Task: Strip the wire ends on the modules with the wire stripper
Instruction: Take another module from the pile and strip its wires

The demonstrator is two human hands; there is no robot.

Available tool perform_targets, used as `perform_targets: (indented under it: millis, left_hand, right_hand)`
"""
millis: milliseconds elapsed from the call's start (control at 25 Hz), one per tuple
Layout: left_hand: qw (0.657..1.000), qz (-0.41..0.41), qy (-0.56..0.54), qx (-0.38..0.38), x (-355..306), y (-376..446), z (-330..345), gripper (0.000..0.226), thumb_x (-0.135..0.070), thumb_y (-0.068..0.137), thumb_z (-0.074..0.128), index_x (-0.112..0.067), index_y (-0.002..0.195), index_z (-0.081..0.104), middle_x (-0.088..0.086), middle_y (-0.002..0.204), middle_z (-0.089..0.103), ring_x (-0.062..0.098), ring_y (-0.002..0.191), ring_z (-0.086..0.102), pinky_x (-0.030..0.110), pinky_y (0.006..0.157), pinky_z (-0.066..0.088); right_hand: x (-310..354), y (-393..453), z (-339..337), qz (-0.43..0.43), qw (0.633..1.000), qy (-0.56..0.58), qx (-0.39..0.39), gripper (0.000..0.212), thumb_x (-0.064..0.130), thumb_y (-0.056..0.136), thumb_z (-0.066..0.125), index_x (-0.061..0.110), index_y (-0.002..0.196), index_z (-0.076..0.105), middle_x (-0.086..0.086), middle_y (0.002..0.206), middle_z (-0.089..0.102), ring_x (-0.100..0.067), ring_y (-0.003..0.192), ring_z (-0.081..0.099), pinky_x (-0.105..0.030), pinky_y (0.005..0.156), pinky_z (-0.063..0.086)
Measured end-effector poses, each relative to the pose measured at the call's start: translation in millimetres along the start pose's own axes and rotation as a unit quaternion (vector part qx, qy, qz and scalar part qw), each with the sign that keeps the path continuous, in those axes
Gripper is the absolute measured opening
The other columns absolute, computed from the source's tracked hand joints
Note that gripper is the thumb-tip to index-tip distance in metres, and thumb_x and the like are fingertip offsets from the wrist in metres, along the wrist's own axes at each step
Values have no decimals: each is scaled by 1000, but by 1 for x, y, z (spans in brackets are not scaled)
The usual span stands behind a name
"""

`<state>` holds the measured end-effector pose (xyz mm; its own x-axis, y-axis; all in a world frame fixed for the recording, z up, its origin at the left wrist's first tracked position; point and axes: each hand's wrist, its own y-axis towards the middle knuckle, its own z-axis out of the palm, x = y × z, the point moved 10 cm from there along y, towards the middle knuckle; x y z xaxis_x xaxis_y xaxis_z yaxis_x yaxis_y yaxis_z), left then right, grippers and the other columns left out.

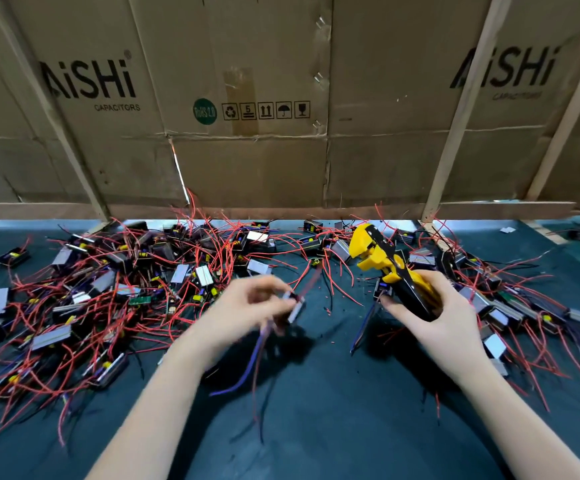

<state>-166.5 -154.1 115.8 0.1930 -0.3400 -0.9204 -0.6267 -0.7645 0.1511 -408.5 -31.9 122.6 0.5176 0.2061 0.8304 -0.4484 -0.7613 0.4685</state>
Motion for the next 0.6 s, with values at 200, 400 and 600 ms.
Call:
perform_targets:
  millis: [200,400,600]
  left_hand:
    - [944,41,327,-11,3,3,21,24,-15,85,65,-20,107,67,-4,109,60,13,103,52,26,93,41]
    - [981,48,173,-77,-7,0,31,24,-25,87,72,-23,110,67,-13,100,70,-2,96,60,4,80,36]
    - [980,34,174,-86,1,3,37,5,-15,83,73,-19,84,74,-8,73,73,-2,66,63,8,67,43]
  right_hand:
    - [1,0,-2,11,1000,-5,-5,38,40,67,80,32,100,63,16,97,71,-3,97,65,-6,77,44]
    - [3,1,-4,5,999,-48,-15,41,43,69,81,30,102,62,12,99,71,-9,98,65,-21,85,49]
    - [9,0,-13,-35,956,-279,-83,53,53,70,76,20,106,59,4,95,61,-24,94,56,-42,83,43]
